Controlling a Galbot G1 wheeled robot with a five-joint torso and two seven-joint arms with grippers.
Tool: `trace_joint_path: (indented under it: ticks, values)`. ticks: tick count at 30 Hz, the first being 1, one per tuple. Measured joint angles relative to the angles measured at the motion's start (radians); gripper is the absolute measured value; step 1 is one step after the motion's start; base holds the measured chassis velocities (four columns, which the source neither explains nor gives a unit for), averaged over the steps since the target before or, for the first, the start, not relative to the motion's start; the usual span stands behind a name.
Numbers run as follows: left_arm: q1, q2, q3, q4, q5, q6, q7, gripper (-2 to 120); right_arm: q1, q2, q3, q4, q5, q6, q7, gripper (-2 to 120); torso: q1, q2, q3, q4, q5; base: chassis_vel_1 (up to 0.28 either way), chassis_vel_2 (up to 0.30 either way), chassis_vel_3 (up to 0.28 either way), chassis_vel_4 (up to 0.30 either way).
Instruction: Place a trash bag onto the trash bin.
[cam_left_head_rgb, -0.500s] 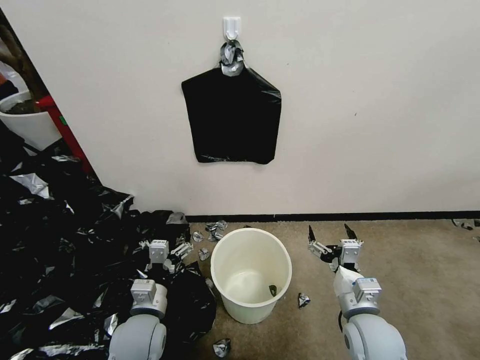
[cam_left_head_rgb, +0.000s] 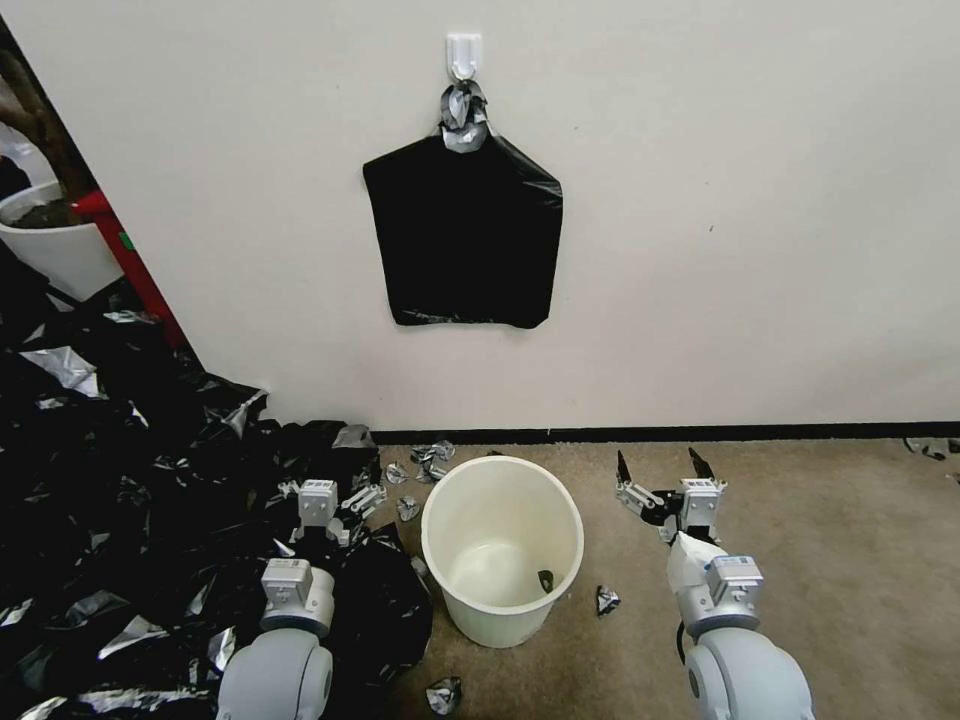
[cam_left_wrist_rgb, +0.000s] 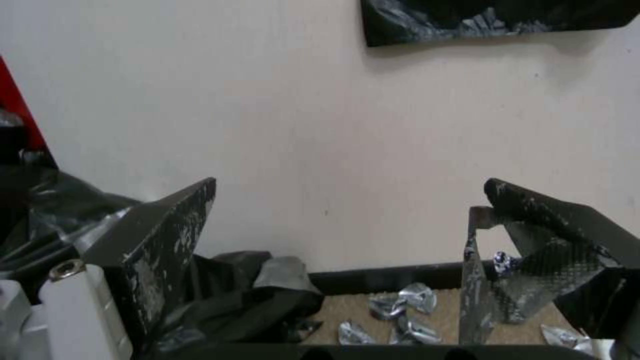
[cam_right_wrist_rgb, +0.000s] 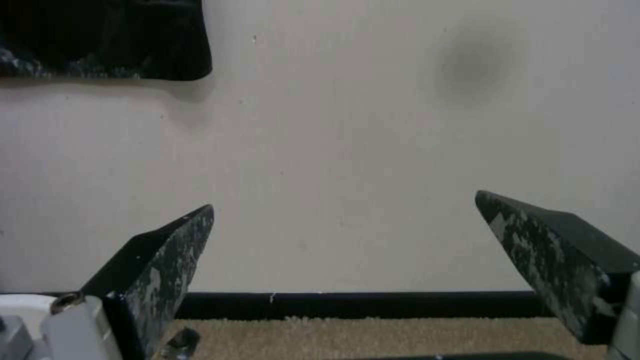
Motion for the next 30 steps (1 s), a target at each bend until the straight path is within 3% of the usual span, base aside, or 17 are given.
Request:
trace_joint_path:
  ticks: [26,28,30]
  values:
    - [0.0,0.001,0.001,0.0,-0.002,-0.001,-0.002,100,0.0,-0.001,-0.001,0.0,0.0,0.001,0.003,100,0.0,0.0,0.0,0.0,0.0,0.0,0.0,0.0,0.0]
    - [-0.001,0.003,0.005,0.0,-0.007,-0.002,-0.007,100,0.0,-0.006,-0.004,0.003,0.003,0.007,0.016,100,0.0,0.0,0.0,0.0,0.0002,0.0,0.0,0.0,0.0]
    - [-0.011,0.027,0.05,-0.002,-0.068,-0.03,-0.062,100,-0.002,-0.037,-0.026,0.031,0.028,0.052,0.096,100,0.0,0.0,0.0,0.0003,-0.0002,0.0,0.0,0.0,0.0]
